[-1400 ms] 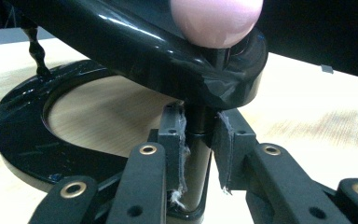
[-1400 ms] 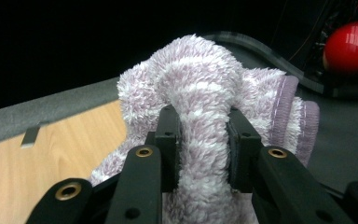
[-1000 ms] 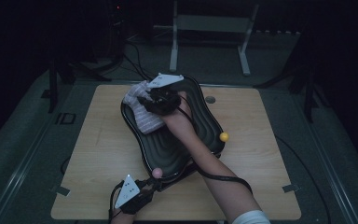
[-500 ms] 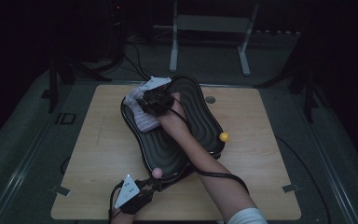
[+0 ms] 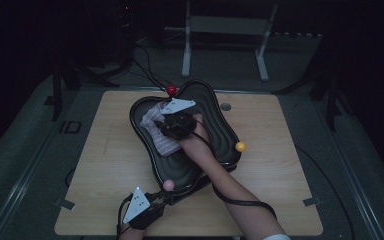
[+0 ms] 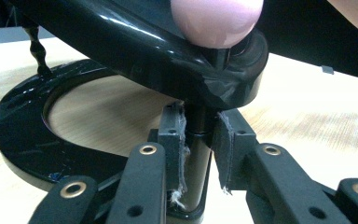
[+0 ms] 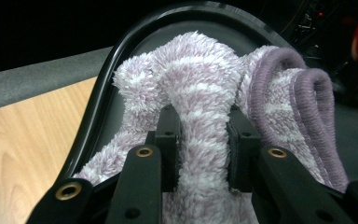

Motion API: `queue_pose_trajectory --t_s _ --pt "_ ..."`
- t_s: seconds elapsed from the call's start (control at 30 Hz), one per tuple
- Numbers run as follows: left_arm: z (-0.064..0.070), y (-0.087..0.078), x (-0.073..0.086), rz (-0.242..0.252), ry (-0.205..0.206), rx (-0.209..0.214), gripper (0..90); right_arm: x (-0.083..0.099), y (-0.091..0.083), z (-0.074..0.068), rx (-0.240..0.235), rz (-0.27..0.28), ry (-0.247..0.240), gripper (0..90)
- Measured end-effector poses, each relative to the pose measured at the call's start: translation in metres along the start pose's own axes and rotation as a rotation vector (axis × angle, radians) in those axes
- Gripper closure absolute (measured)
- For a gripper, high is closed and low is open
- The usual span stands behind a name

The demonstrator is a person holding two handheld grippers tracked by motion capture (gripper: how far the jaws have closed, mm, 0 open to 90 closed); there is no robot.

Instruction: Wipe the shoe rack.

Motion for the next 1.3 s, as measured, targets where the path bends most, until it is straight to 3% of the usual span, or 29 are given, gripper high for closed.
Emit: queue_pose_trajectory --t_s 0.7,1.3 --pt "0.000 0.000 0.000 0.000 0.001 -0.005 74.5 0.053 -0.033 -0.028 -0.041 -0.012 -0.026 71.0" --pt "0.000 0.000 0.000 -0.001 0.001 -0.007 74.5 0.085 -0.054 -0.038 -0.064 -0.024 -0.025 71.0"
Point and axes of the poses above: each handheld gripper's, and its own axes: y roughly forward along the jaws, x roughly out of its underside, z roughly to its right, the point moved 10 cm from there along y, roughly forward along the jaws, and after that the axes turned 3 degrees about -y, right-handed, at the moved point
